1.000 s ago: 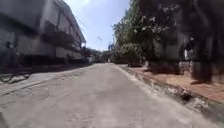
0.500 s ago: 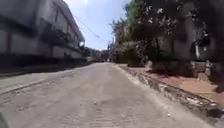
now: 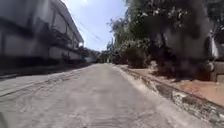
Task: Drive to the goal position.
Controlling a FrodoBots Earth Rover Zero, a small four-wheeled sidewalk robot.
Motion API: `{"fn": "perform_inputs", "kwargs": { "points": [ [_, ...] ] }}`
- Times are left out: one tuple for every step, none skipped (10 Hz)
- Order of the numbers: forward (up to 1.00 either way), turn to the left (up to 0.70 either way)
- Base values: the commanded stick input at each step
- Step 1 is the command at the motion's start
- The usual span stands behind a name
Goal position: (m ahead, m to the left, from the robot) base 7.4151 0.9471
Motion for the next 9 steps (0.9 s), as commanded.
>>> {"fn": "perform_inputs", "kwargs": {
  "points": [
    [1.00, 0.01],
    [1.00, 0.02],
    [1.00, 0.02],
    [1.00, 0.03],
    [1.00, 0.03],
    [1.00, 0.03],
    [1.00, 0.02],
    [1.00, 0.02],
    [1.00, 0.00]
  ]
}}
